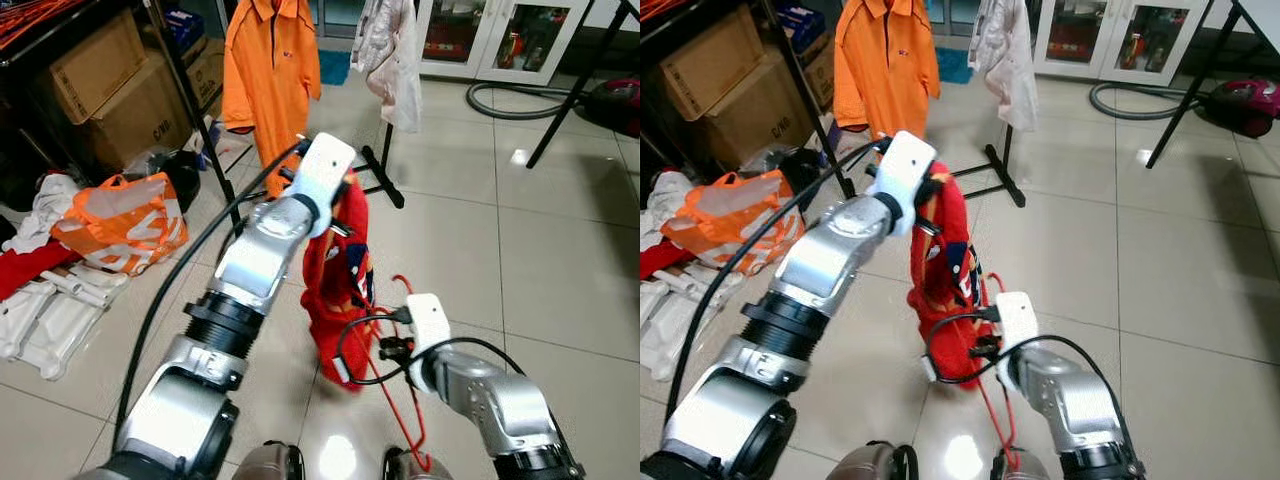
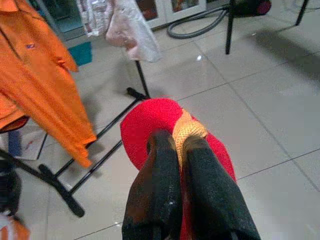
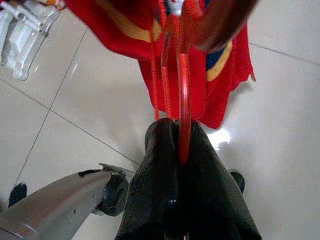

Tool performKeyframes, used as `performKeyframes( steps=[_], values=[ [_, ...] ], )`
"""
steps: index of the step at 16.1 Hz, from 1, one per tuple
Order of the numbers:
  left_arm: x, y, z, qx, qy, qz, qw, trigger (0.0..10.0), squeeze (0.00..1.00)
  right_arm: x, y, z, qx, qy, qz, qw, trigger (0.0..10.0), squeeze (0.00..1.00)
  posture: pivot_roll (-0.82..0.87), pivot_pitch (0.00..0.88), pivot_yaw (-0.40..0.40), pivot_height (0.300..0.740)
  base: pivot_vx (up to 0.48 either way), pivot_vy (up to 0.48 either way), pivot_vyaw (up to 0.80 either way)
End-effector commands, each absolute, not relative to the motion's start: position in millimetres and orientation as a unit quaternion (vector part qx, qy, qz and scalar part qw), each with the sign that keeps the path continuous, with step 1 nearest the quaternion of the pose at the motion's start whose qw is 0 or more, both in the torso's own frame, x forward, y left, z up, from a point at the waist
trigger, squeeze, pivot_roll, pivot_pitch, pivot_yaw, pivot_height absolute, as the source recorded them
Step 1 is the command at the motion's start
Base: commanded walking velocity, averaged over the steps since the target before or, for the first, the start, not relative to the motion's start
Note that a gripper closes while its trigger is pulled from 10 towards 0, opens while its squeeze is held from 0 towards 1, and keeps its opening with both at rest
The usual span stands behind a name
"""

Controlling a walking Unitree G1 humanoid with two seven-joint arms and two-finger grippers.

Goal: Hang hanger

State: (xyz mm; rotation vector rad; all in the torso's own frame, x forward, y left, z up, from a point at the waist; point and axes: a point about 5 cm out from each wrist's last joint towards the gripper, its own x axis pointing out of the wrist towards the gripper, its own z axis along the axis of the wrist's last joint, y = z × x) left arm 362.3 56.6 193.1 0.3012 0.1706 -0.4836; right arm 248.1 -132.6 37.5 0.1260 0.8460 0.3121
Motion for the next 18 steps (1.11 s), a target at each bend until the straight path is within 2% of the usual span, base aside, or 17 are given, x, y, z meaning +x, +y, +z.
performKeyframes(
  steps=[1, 3, 4, 6, 8, 10, 12, 14, 16, 18],
  values=[
    [362.4, 56.5, 217.5, 0.152, 0.041, -0.236, 0.959, 10.0, 0.0, 244.0, -141.6, 30.4, 0.078, 0.421, 0.116, 0.896, 10.0, 0.0, -0.05, 0.084, 0.084, 0.74, 0.0, 0.0, 0.0],
    [361.2, 59.9, 211.2, 0.187, 0.041, -0.229, 0.954, 10.0, 0.0, 252.1, -160.4, 38.8, 0.189, 0.391, 0.022, 0.901, 10.0, 0.0, -0.06, 0.078, 0.086, 0.74, 0.0, 0.0, 0.0],
    [361.0, 61.3, 207.4, 0.194, 0.043, -0.226, 0.954, 10.0, 0.0, 252.9, -164.0, 42.0, 0.219, 0.382, 0.01, 0.898, 10.0, 0.0, -0.06, 0.076, 0.087, 0.74, 0.0, 0.0, 0.0],
    [359.1, 58.4, 199.7, 0.201, 0.045, -0.233, 0.95, 10.0, 0.0, 255.3, -165.2, 50.0, 0.324, 0.367, -0.01, 0.872, 10.0, 0.0, -0.06, 0.077, 0.09, 0.74, 0.0, 0.0, 0.0],
    [354.1, 47.4, 202.7, 0.198, 0.02, -0.267, 0.943, 10.0, 0.0, 258.3, -154.8, 53.8, 0.416, 0.361, -0.013, 0.834, 10.0, 0.0, -0.06, 0.08, 0.088, 0.74, 0.0, 0.0, 0.0],
    [350.6, 41.5, 201.2, 0.208, 0.006, -0.287, 0.935, 10.0, 0.0, 261.0, -144.5, 60.1, 0.476, 0.361, -0.016, 0.802, 10.0, 0.0, -0.06, 0.078, 0.082, 0.74, 0.0, 0.0, 0.0],
    [355.2, 49.9, 192.1, 0.236, 0.0, -0.269, 0.934, 10.0, 0.0, 265.5, -138.3, 76.0, 0.54, 0.329, -0.034, 0.774, 10.0, 0.0, -0.06, 0.078, 0.083, 0.74, 0.0, 0.0, 0.0],
    [356.3, 56.2, 187.6, 0.246, -0.009, -0.27, 0.931, 10.0, 0.0, 269.7, -144.2, 84.8, 0.597, 0.294, -0.082, 0.742, 10.0, 0.0, -0.06, 0.081, 0.088, 0.74, 0.0, 0.0, 0.0],
    [351.4, 60.6, 178.5, 0.257, -0.019, -0.294, 0.92, 10.0, 0.0, 275.0, -152.6, 98.0, 0.664, 0.245, -0.125, 0.696, 10.0, 0.0, -0.07, 0.083, 0.094, 0.74, 0.0, 0.0, 0.0],
    [342.6, 58.7, 176.9, 0.225, -0.034, -0.325, 0.918, 10.0, 0.0, 276.9, -157.6, 102.2, 0.655, 0.244, -0.142, 0.7, 10.0, 0.0, -0.07, 0.084, 0.097, 0.74, 0.0, 0.0, 0.0]
  ],
)
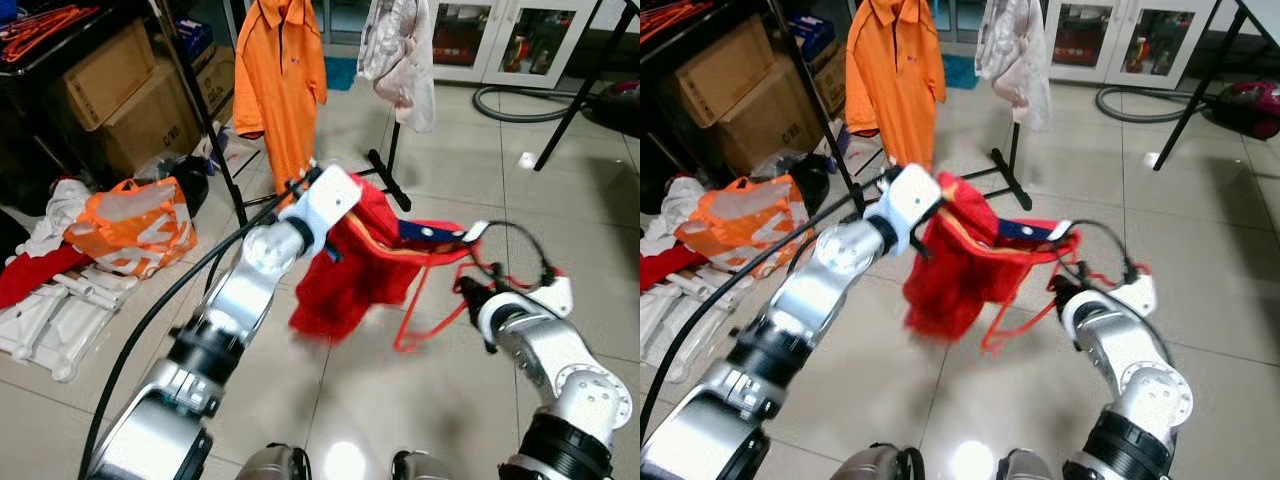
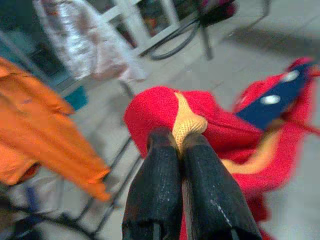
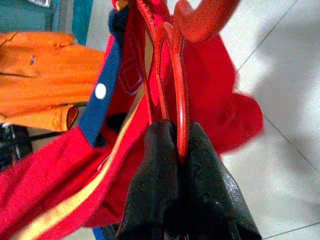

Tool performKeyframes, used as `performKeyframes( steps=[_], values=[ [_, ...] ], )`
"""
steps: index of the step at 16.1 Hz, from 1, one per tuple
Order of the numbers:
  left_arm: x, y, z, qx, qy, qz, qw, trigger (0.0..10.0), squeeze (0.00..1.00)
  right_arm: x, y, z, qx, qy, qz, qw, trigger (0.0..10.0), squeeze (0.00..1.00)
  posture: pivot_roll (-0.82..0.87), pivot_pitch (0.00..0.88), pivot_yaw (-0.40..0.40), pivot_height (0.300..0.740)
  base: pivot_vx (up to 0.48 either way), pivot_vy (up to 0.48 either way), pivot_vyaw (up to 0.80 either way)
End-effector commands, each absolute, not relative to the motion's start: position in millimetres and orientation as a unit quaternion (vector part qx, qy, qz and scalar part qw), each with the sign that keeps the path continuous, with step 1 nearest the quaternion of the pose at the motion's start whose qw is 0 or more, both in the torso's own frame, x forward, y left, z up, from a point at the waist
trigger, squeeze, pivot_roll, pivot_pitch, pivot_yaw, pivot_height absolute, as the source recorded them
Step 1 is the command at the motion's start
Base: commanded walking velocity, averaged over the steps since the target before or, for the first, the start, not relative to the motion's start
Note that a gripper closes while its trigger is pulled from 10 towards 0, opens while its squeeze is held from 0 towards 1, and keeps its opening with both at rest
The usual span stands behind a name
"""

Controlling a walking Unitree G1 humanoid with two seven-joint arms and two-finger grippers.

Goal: Hang hanger

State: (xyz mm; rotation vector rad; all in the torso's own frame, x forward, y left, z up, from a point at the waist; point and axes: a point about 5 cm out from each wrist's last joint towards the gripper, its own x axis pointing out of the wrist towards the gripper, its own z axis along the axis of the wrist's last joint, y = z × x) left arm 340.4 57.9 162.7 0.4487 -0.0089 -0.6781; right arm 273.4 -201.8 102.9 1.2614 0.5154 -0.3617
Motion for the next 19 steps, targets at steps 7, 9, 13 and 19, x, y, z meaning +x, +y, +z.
performKeyframes(
  steps=[7, 9, 13, 19],
  values=[
    [289.3, 30.0, 141.8, 0.121, -0.021, -0.425, 0.897, 10.0, 0.0, 316.0, -157.1, 131.5, 0.716, 0.165, -0.235, 0.636, 10.0, 0.0, -0.06, 0.09, 0.115, 0.74, 0.0, 0.0, 0.0],
    [289.4, 33.6, 140.4, 0.093, -0.006, -0.41, 0.907, 10.0, 0.0, 325.6, -157.6, 153.2, 0.679, 0.124, -0.193, 0.697, 10.0, 0.0, -0.05, 0.089, 0.114, 0.74, 0.0, 0.0, 0.0],
    [308.6, 67.2, 145.0, 0.145, -0.013, -0.348, 0.926, 10.0, 0.0, 318.4, -129.3, 179.4, 0.466, 0.176, 0.062, 0.865, 10.0, 0.0, -0.05, 0.097, 0.11, 0.74, 0.0, 0.0, 0.0],
    [339.4, 101.2, 186.4, 0.225, -0.081, -0.279, 0.93, 10.0, 0.0, 280.2, -150.3, 107.5, 0.389, 0.324, 0.041, 0.861, 10.0, 0.0, -0.05, 0.107, 0.103, 0.74, 0.0, 0.0, 0.0]
  ],
)
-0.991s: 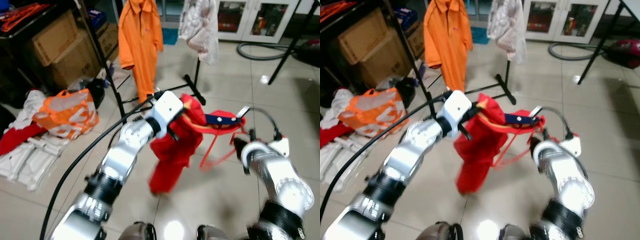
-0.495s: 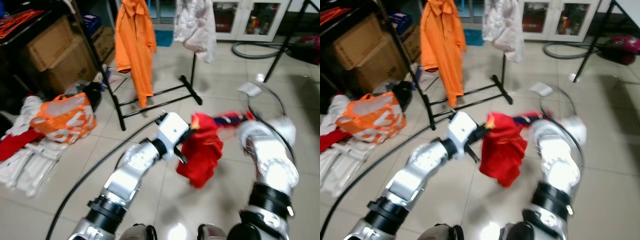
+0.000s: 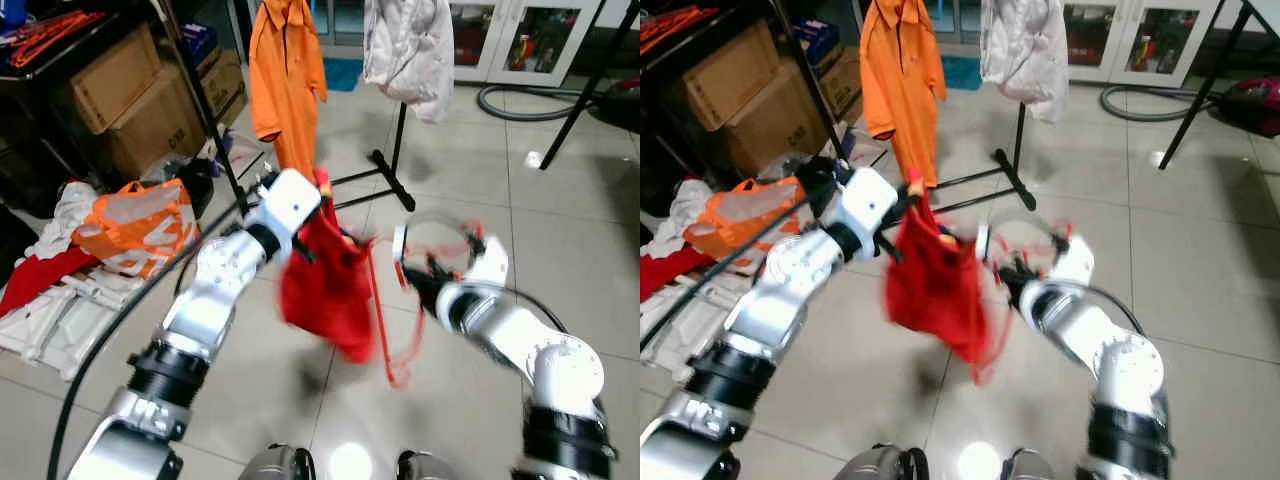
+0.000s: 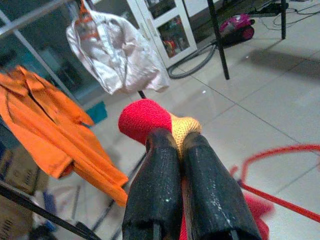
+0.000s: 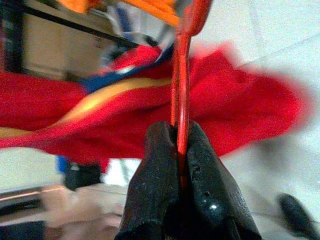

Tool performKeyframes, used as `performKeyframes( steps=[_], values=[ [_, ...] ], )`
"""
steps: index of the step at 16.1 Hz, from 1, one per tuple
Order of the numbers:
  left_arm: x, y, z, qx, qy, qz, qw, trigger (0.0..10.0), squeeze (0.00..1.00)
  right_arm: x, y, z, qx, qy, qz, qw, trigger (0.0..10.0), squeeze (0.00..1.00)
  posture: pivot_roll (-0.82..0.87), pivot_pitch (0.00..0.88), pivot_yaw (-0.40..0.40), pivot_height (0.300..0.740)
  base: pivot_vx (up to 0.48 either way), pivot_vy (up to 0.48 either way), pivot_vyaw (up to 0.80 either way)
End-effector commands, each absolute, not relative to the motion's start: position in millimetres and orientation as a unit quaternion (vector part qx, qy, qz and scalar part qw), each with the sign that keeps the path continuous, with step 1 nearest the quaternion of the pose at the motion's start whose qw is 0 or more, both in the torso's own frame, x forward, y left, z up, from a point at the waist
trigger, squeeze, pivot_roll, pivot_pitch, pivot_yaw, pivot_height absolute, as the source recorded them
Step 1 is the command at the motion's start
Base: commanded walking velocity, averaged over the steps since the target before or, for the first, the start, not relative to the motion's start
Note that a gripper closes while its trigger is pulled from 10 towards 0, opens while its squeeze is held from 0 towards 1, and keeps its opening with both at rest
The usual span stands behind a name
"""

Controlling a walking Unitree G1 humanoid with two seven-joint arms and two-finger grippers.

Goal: Hang hanger

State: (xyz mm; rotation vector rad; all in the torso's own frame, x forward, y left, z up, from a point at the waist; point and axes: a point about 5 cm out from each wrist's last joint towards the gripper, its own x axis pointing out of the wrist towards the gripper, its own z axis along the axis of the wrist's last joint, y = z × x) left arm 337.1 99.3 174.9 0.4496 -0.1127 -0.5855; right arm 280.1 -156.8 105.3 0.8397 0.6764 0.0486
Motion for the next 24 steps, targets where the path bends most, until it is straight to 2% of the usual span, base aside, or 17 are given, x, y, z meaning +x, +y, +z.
performKeyframes(
  steps=[1, 3, 4, 5, 8, 11, 15, 17, 19, 24],
  values=[
    [339.9, 101.7, 188.8, 0.228, -0.084, -0.28, 0.929, 10.0, 0.0, 278.3, -150.1, 105.2, 0.377, 0.329, 0.043, 0.865, 10.0, 0.0, -0.05, 0.107, 0.103, 0.74, 0.0, 0.0, 0.0],
    [336.1, 98.2, 188.5, 0.233, -0.082, -0.316, 0.916, 10.0, 0.0, 273.2, -148.3, 102.0, 0.298, 0.34, 0.069, 0.889, 10.0, 0.0, -0.05, 0.11, 0.107, 0.74, 0.0, 0.0, 0.0],
    [333.5, 96.5, 184.3, 0.234, -0.071, -0.334, 0.91, 10.0, 0.0, 272.7, -145.8, 104.3, 0.21, 0.318, 0.099, 0.919, 10.0, 0.0, -0.05, 0.11, 0.107, 0.74, 0.0, 0.0, 0.0],
    [334.6, 98.2, 180.2, 0.234, -0.057, -0.335, 0.911, 10.0, 0.0, 269.1, -141.2, 104.4, 0.125, 0.308, 0.132, 0.934, 10.0, 0.0, -0.05, 0.11, 0.108, 0.74, 0.0, 0.0, 0.0],
    [344.0, 111.4, 170.7, 0.198, -0.002, -0.289, 0.937, 10.0, 0.0, 262.4, -140.1, 109.1, 0.001, 0.25, 0.178, 0.952, 10.0, 0.0, -0.04, 0.111, 0.111, 0.74, 0.0, 0.0, 0.0],
    [347.6, 118.9, 172.8, 0.172, 0.002, -0.27, 0.947, 10.0, 0.0, 252.9, -143.7, 122.8, -0.007, 0.221, 0.219, 0.95, 10.0, 0.0, -0.04, 0.114, 0.117, 0.74, 0.0, 0.0, 0.0],
    [355.2, 128.9, 179.8, 0.139, 0.022, -0.257, 0.956, 10.0, 0.0, 228.3, -184.1, 136.0, -0.102, 0.233, 0.217, 0.942, 10.0, 0.0, -0.03, 0.131, 0.139, 0.74, 0.0, 0.0, 0.0],
    [355.3, 129.0, 180.7, 0.098, 0.015, -0.278, 0.955, 10.0, 0.0, 218.0, -192.0, 147.2, -0.124, 0.229, 0.213, 0.942, 10.0, 0.0, -0.03, 0.142, 0.161, 0.74, 0.0, 0.0, 0.0],
    [352.4, 126.5, 181.9, 0.069, 0.001, -0.305, 0.95, 10.0, 0.0, 216.6, -183.7, 154.8, -0.118, 0.213, 0.22, 0.945, 10.0, 0.0, -0.03, 0.146, 0.174, 0.74, 0.0, 0.0, 0.0],
    [351.7, 126.9, 182.0, 0.073, -0.004, -0.316, 0.946, 10.0, 0.0, 201.6, -154.4, 159.9, -0.084, 0.2, 0.284, 0.934, 10.0, 0.0, -0.01, 0.152, 0.198, 0.74, 0.0, 0.0, 0.0]
  ],
)
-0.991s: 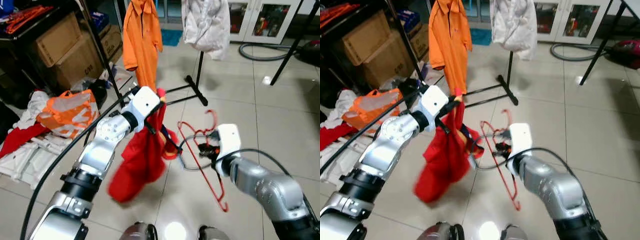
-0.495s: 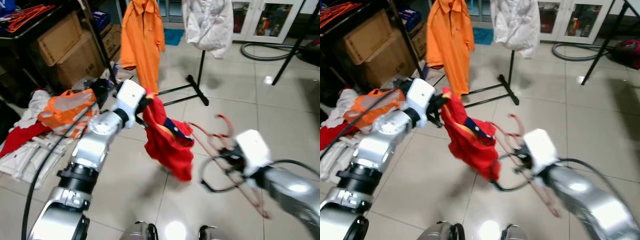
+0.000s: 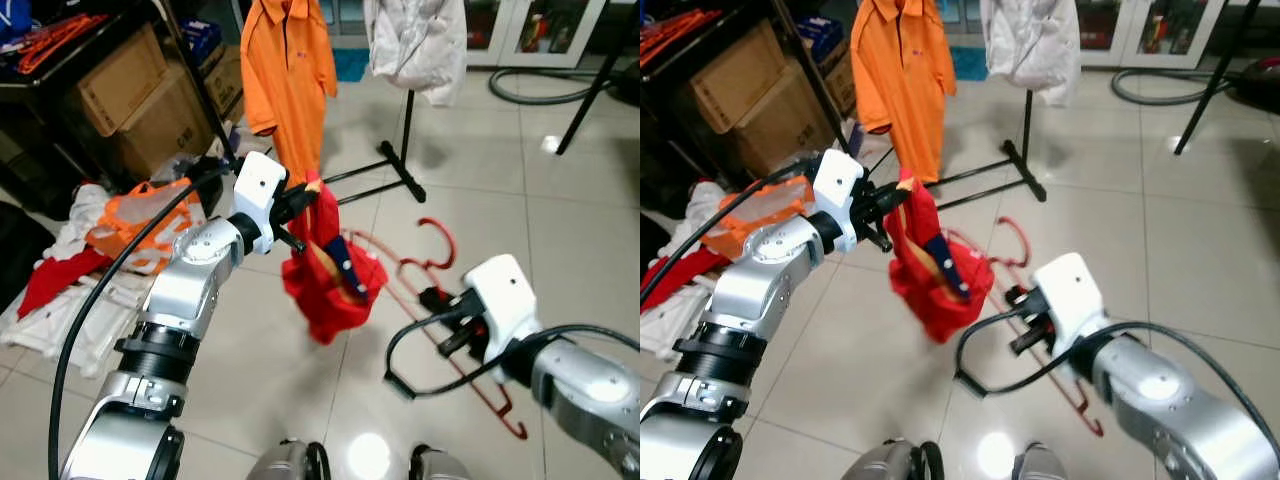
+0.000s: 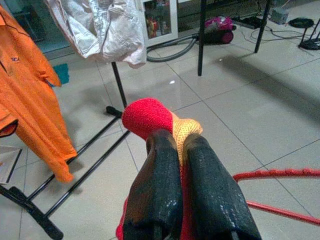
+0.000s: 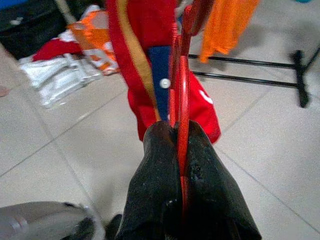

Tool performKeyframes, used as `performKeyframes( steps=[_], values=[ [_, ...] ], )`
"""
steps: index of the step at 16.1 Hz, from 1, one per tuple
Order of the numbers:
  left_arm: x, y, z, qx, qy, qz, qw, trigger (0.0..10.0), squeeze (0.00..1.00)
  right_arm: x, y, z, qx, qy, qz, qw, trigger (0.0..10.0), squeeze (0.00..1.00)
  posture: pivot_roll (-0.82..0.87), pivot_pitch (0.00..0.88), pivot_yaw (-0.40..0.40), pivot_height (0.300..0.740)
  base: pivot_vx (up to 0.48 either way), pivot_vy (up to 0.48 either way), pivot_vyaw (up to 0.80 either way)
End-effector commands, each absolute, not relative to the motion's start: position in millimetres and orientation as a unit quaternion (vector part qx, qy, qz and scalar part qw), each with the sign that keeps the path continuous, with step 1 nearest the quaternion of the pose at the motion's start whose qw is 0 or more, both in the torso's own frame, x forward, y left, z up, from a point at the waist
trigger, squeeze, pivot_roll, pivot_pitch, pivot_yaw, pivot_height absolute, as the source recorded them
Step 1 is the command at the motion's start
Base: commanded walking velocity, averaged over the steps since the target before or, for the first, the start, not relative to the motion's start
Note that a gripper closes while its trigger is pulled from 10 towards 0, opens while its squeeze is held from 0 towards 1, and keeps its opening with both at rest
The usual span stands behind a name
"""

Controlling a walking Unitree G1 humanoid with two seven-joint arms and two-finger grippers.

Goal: Hang hanger

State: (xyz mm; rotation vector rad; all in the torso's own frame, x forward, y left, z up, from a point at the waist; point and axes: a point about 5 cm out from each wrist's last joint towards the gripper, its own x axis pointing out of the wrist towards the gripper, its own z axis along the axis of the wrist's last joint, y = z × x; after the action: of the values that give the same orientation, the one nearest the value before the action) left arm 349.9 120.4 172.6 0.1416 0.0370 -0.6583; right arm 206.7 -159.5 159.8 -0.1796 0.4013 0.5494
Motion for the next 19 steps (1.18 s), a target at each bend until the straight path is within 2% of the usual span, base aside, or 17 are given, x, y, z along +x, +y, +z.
performKeyframes(
  steps=[1, 5, 9, 10, 12, 14, 17, 19],
  values=[
    [353.9, 129.3, 180.6, 0.079, -0.001, -0.31, 0.947, 10.0, 0.0, 197.9, -151.4, 161.5, -0.081, 0.204, 0.303, 0.927, 10.0, 0.0, -0.01, 0.15, 0.197, 0.74, 0.0, 0.0, 0.0],
    [357.6, 131.5, 181.2, 0.08, -0.001, -0.28, 0.957, 10.0, 0.0, 188.1, -146.0, 164.1, -0.093, 0.222, 0.341, 0.909, 10.0, 0.0, -0.02, 0.144, 0.193, 0.74, 0.0, 0.0, 0.0],
    [355.6, 117.9, 185.9, 0.05, -0.006, -0.281, 0.959, 10.0, 0.0, 185.3, -140.9, 154.2, -0.106, 0.25, 0.342, 0.9, 10.0, 0.0, -0.02, 0.141, 0.19, 0.74, 0.0, 0.0, 0.0],
    [354.0, 115.2, 188.0, 0.034, -0.006, -0.287, 0.957, 10.0, 0.0, 187.9, -141.3, 150.3, -0.119, 0.256, 0.327, 0.902, 10.0, 0.0, -0.02, 0.142, 0.191, 0.74, 0.0, 0.0, 0.0],
    [348.0, 108.1, 193.2, 0.011, -0.009, -0.328, 0.944, 10.0, 0.0, 201.2, -145.7, 146.2, -0.129, 0.245, 0.264, 0.924, 10.0, 0.0, -0.01, 0.141, 0.191, 0.74, 0.0, 0.0, 0.0],
    [344.6, 111.6, 189.2, 0.042, -0.012, -0.342, 0.939, 10.0, 0.0, 203.2, -142.0, 150.8, -0.117, 0.229, 0.259, 0.931, 10.0, 0.0, -0.02, 0.142, 0.197, 0.74, 0.0, 0.0, 0.0],
    [351.5, 124.4, 187.1, 0.059, -0.012, -0.289, 0.955, 10.0, 0.0, 202.7, -145.6, 154.7, -0.126, 0.221, 0.256, 0.933, 10.0, 0.0, -0.04, 0.132, 0.193, 0.74, 0.0, 0.0, 0.0],
    [351.1, 138.7, 177.0, 0.057, 0.011, -0.25, 0.967, 10.0, 0.0, 208.8, -146.6, 161.5, -0.126, 0.185, 0.242, 0.944, 10.0, 0.0, -0.07, 0.116, 0.178, 0.74, 0.0, 0.0, 0.0]
  ],
)
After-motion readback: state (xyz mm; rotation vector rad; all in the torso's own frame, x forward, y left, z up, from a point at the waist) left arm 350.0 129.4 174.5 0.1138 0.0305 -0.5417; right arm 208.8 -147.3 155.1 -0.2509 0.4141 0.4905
